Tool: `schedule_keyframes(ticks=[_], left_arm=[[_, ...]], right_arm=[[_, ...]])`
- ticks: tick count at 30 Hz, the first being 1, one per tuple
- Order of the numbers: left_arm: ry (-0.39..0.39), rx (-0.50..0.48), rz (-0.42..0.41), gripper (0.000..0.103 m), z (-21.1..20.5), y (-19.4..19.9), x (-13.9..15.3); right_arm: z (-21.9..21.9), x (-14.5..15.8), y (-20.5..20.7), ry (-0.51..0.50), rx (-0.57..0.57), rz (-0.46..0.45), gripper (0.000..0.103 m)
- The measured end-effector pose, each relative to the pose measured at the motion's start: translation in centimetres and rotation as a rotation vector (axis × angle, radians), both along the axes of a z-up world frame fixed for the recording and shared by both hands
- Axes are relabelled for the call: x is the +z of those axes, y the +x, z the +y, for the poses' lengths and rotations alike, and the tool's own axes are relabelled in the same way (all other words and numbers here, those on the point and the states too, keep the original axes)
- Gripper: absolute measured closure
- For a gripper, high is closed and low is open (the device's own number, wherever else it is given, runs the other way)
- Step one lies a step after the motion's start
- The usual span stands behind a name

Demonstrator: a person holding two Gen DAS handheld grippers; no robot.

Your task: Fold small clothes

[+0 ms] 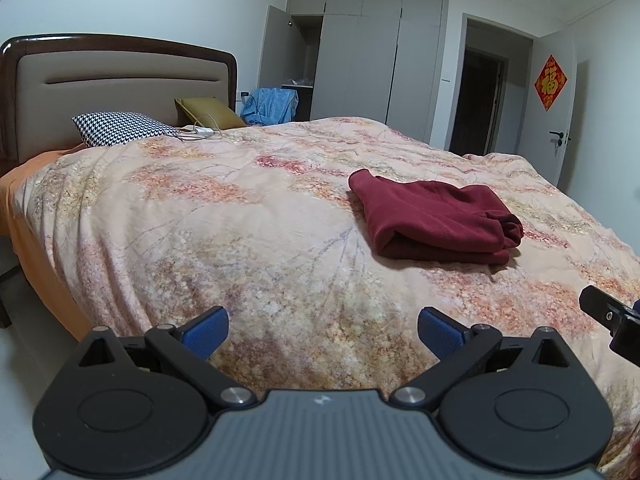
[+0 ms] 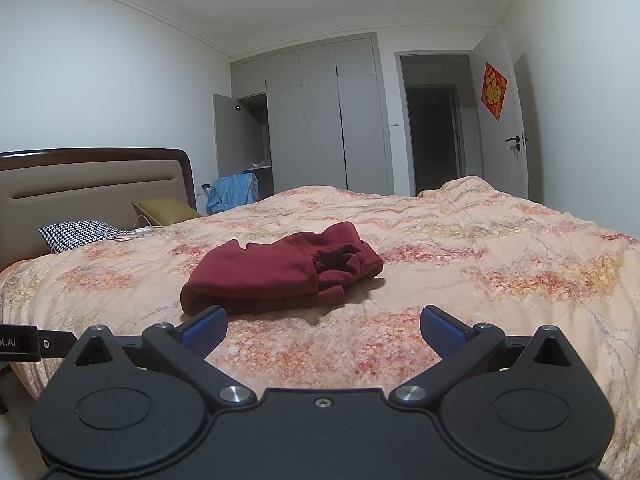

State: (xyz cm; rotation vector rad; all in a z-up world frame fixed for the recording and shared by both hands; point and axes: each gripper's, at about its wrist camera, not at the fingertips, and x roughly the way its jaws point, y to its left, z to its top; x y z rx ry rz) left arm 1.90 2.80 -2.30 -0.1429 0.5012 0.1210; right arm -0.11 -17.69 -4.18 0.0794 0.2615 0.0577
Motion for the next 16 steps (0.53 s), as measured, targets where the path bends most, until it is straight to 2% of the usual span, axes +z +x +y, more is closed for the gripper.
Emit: schedule_keyframes(ticks=[16], left_arm=[[0.009,0.004,0.019,0.000,-0.17,0.30,-0.15]], right_arm=[[-0.06,-0.28,0.34,0.008,-0.005,0.018,0.001]])
